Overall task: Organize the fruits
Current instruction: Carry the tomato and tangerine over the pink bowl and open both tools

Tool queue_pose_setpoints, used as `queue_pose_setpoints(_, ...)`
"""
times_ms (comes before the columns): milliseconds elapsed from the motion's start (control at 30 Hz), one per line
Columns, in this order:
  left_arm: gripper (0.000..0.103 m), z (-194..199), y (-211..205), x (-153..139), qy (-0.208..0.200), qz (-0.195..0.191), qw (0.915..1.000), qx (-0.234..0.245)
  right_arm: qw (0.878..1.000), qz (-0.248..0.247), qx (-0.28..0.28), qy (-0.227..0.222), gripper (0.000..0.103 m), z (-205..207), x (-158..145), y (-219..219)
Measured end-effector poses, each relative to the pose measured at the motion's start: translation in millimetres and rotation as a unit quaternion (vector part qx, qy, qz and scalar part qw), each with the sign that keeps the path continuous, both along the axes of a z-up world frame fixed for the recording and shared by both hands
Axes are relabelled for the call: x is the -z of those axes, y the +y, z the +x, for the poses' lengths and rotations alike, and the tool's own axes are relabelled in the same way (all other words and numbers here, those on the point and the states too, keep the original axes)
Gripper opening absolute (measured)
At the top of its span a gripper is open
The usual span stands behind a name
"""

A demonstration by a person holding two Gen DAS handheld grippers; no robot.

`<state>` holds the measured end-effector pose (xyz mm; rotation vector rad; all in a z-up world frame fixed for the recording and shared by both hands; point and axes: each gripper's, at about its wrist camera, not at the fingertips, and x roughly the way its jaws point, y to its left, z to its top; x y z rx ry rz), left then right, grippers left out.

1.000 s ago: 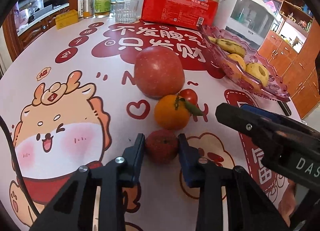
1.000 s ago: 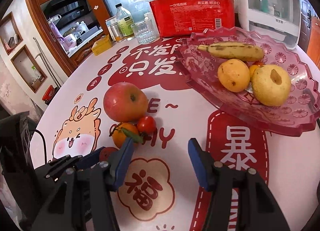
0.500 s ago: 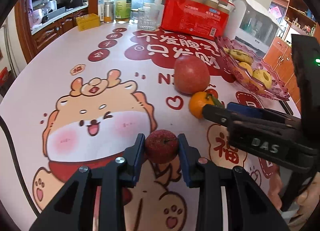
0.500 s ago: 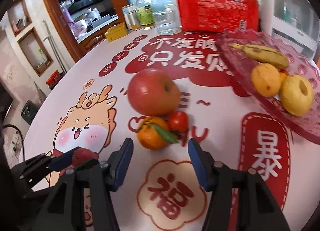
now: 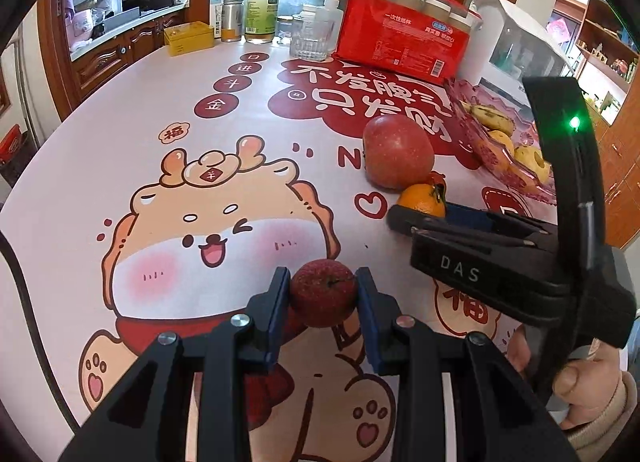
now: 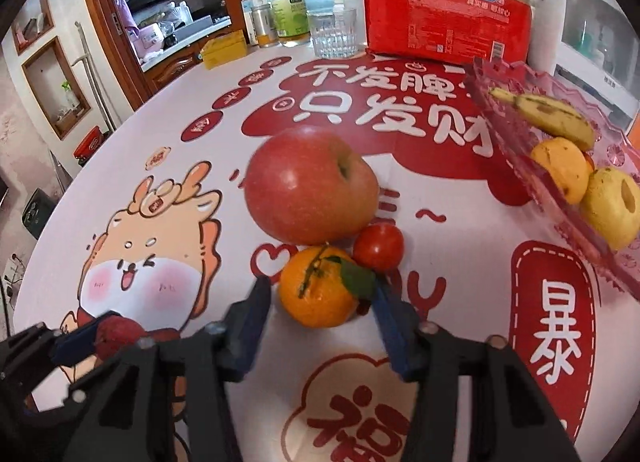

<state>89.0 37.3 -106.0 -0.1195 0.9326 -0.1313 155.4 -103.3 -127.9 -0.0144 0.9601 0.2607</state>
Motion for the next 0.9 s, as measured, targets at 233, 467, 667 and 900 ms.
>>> queue_pose_setpoints(233, 0.031, -4, -3, -10, -0.007, 0.003, 1.0, 0.002, 0.999, 0.03, -0.007, 0.013, 0.041, -9, -1, -6)
queue_pose_setpoints(467, 0.031, -9, -16, -30, -0.015, 0.005, 0.9996, 0.024, 0.999, 0.05, -0.012, 0.013, 0.04, -39, -16, -25)
queue_pose_setpoints(667, 0.031, 4, -47, -69, -0.043, 0.006, 0.9969, 0.065, 0.999, 0.046, 0.002, -0.025, 0.04, -62, -59, -63)
queue_pose_setpoints(900, 0.031, 41, -97, -117, -0.058, 0.005, 0.9917, 0.115, 0.995, 0.022, 0.041, -0.085, 0.04, -70, -124, -121)
